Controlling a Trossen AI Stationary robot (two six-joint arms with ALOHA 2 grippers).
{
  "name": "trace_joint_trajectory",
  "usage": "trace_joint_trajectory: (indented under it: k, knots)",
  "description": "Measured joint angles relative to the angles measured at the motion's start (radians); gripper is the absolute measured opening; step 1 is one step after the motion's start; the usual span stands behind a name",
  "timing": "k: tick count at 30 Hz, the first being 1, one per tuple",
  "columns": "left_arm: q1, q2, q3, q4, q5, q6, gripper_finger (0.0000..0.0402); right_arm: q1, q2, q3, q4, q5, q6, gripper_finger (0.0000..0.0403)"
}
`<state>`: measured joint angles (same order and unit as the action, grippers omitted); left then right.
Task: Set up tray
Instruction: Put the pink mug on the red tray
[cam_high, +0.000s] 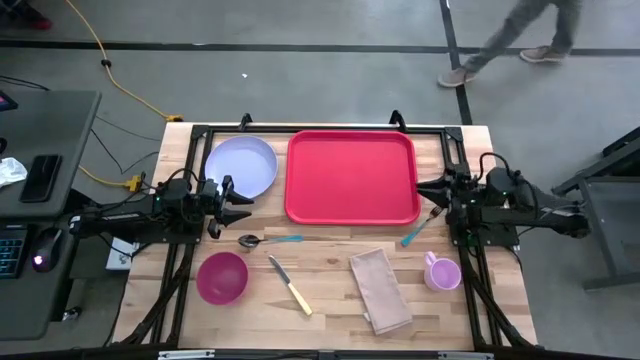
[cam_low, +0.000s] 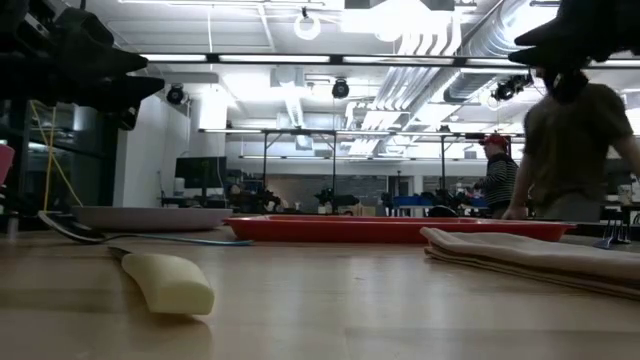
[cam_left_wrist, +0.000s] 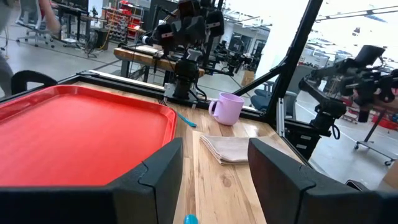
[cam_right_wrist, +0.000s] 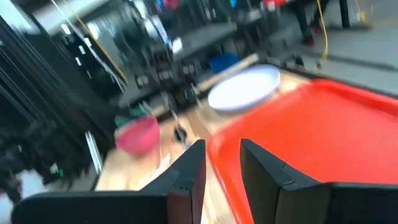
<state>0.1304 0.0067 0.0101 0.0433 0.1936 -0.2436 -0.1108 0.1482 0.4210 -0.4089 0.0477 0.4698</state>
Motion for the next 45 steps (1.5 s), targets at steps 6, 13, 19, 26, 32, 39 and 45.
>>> trace_joint_trajectory:
  k: [6,13,19,26,32,39,45]
  knots:
    - [0.000,0.000,0.000,0.000,0.000,0.000,0.0211,0.000,0.204,0.253,-0.286,-0.039,-0.084,0.0078]
    - [0.000,0.000,0.000,0.000,0.000,0.000,0.0211,0.000,0.435,0.521,-0.610,-0.181,-0.188,0.0078]
    - [0.000,0.000,0.000,0.000,0.000,0.000,0.0211,0.000,0.549,0.649,-0.806,-0.317,-0.201,0.0078]
    - [0.000,0.000,0.000,0.000,-0.006,0.000,0.0211,0.000,0.571,0.677,-0.962,-0.439,-0.198,0.0078]
    - [0.000,0.000,0.000,0.000,-0.006,0.000,0.0211,0.000,0.572,0.677,-1.029,-0.456,-0.198,0.0078]
    - [0.000,0.000,0.000,0.000,-0.005,0.000,0.0211,0.020,0.651,0.677,-1.042,-0.490,-0.239,0.0078]
    - [0.000,0.000,0.000,0.000,-0.005,0.000,0.0211,0.141,0.773,0.677,-1.046,-0.495,-0.234,0.0078]
